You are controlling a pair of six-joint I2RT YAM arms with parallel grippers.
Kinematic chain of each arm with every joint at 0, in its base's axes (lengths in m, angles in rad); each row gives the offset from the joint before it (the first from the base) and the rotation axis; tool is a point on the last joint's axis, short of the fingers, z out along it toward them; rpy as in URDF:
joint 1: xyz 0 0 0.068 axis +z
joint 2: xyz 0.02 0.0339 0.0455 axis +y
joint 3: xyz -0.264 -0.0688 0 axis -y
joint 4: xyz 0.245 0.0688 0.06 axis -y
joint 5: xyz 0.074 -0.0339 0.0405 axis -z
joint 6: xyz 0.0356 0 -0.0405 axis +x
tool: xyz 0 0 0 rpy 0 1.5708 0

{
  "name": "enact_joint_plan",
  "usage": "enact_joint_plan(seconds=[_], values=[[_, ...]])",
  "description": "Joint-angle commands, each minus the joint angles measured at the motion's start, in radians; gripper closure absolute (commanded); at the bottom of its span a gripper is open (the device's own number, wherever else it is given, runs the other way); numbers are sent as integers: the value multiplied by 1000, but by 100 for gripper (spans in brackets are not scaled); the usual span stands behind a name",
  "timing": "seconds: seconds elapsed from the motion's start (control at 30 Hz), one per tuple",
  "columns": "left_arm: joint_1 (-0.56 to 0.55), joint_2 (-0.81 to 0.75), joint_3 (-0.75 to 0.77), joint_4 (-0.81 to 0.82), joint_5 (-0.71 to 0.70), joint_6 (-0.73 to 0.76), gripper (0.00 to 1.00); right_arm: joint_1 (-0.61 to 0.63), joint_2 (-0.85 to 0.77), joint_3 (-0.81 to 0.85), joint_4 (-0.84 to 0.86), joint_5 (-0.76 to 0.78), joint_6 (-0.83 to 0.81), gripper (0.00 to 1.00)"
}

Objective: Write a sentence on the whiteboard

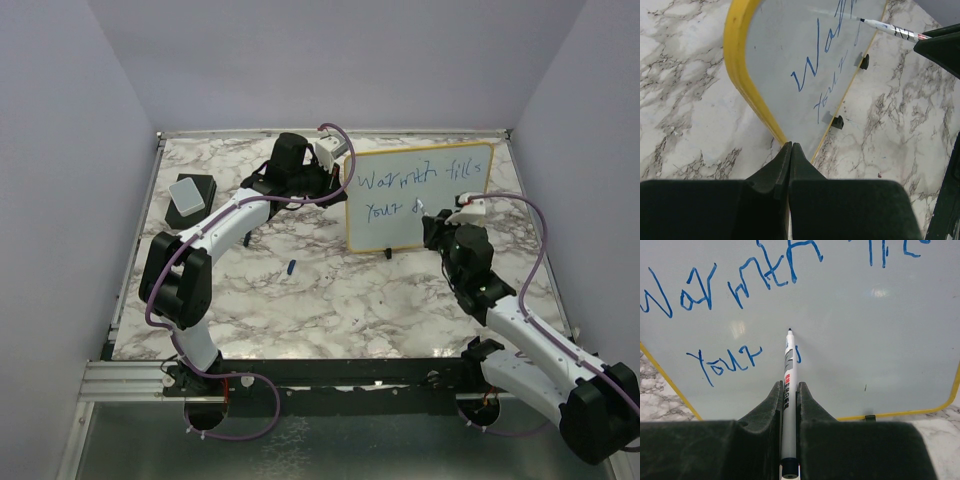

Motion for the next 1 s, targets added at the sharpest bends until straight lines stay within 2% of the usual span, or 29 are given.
enact_joint_plan(seconds=[0.0, 0.7, 0.97], values=[[-3, -30, 18, 4, 21, 10, 100, -6, -26, -42, -42, 18, 36, 99], [-3, -37, 17, 5, 20, 10, 100, -5, -35, -66, -106, 103, 94, 99], [-5, -38, 19, 4, 20, 8, 100, -6, -148, -75, -106, 44, 62, 99]])
